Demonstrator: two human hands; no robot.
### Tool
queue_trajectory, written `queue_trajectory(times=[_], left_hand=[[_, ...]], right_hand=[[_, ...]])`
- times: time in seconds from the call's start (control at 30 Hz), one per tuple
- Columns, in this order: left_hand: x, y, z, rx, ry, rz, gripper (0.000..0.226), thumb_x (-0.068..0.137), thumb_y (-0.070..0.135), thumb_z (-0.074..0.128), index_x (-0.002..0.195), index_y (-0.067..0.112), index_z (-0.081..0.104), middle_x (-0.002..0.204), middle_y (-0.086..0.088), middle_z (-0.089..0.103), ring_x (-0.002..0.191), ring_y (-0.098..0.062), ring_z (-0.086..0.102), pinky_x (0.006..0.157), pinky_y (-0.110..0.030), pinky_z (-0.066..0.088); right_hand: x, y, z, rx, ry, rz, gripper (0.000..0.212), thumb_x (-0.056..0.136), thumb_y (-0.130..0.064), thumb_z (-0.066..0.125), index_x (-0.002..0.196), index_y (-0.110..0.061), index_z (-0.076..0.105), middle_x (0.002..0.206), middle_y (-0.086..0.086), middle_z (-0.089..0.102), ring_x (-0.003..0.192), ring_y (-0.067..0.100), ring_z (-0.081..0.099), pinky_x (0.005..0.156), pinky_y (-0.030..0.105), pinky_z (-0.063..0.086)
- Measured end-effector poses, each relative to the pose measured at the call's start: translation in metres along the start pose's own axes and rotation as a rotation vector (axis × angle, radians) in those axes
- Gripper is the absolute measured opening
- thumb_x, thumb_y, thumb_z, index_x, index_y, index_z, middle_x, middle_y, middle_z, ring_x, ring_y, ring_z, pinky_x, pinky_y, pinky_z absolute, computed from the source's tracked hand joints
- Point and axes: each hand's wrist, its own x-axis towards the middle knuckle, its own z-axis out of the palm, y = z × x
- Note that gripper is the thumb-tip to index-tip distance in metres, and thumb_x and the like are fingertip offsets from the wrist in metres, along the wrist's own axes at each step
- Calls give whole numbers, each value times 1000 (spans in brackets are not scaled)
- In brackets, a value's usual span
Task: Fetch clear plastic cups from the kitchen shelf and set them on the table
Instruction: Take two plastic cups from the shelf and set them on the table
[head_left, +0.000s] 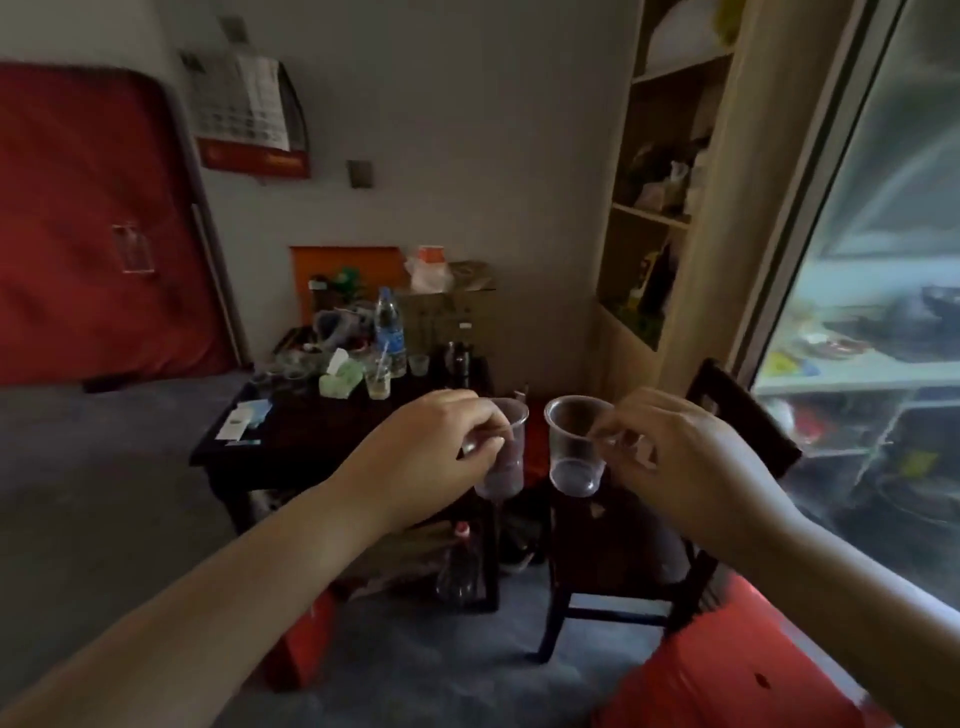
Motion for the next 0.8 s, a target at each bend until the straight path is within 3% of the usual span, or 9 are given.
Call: queue_trajectory(times=[0.13, 0.43, 0.57, 0.8], left_hand=[[33, -39, 12, 15, 41, -53, 5, 87, 30, 56, 89, 32, 60, 83, 20, 55, 85, 6, 50, 69, -10, 39], [145, -122, 45, 75, 62, -104, 6, 85, 25, 57, 88, 29, 62, 80, 19, 56, 81, 2, 52, 67, -15, 40], [169, -163, 64, 109, 88, -142, 7, 85, 22, 57, 89, 26, 62, 83, 16, 58, 82, 1, 51, 69, -15, 41], [199, -241, 91, 176, 68, -187, 9, 85, 21, 58, 93, 21, 63, 88, 10, 61, 88, -3, 49, 73, -13, 36]], right_hand=[[47, 32, 37, 63, 1, -51, 9, 79, -27, 63, 87, -30, 64, 83, -16, 56, 79, 4, 54, 66, 23, 46], [158, 139, 71, 79, -95, -124, 11, 81, -34, 61, 92, -37, 60, 92, -22, 56, 90, -4, 52, 72, 13, 42], [193, 170, 114, 168, -119, -122, 15, 80, -28, 66, 92, -35, 61, 92, -21, 55, 90, -4, 51, 72, 10, 41], [249, 191, 199, 272, -219, -125, 18, 81, -21, 67, 97, -29, 63, 97, -16, 55, 92, 2, 51, 76, 20, 46]])
